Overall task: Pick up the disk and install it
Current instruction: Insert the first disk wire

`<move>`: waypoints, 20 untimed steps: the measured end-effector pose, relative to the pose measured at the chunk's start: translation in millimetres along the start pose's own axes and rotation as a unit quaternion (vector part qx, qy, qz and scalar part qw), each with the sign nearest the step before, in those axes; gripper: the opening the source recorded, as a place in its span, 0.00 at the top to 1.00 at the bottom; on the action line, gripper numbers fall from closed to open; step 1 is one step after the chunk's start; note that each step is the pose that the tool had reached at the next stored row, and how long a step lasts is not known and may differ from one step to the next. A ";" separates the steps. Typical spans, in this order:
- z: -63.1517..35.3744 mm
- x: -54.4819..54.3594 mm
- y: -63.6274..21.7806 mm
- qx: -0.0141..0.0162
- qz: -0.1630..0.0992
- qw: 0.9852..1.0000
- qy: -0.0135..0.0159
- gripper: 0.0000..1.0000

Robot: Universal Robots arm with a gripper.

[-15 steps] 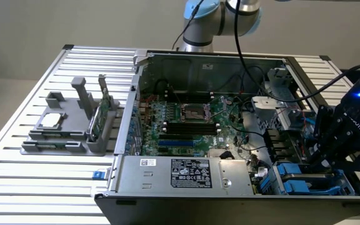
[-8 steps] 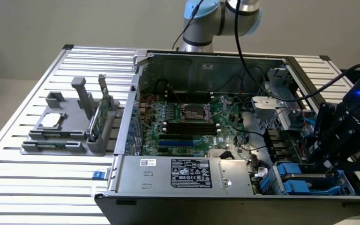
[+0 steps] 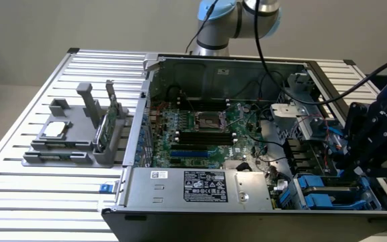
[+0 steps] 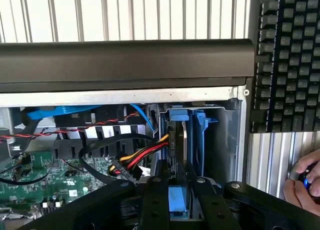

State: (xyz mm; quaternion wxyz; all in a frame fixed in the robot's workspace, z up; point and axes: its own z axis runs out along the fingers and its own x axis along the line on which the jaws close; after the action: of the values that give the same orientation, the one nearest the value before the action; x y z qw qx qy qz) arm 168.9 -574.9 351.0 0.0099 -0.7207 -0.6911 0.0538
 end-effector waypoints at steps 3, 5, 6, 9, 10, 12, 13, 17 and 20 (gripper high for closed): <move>-0.3 -0.7 3.2 0.000 -0.001 1.000 0.007 0.75; -0.3 -1.4 3.9 0.000 -0.001 1.000 0.010 0.75; -0.3 -2.2 4.0 0.000 -0.001 1.000 0.011 0.77; -0.1 -6.4 4.3 0.001 -0.002 1.000 0.018 0.89; 0.2 -8.1 4.4 0.001 -0.002 1.000 0.022 0.89; 0.9 -12.1 4.6 0.001 -0.003 1.000 0.028 0.89; 1.4 -13.3 4.7 0.001 -0.003 1.000 0.031 0.89; 4.2 -14.1 5.0 0.000 -0.004 0.999 0.048 0.89; 6.4 -16.2 5.3 0.000 -0.005 0.998 0.057 0.89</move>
State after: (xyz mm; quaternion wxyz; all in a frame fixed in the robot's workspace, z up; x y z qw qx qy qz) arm 172.9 -591.7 345.2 0.0497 -0.7190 -0.6931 0.0120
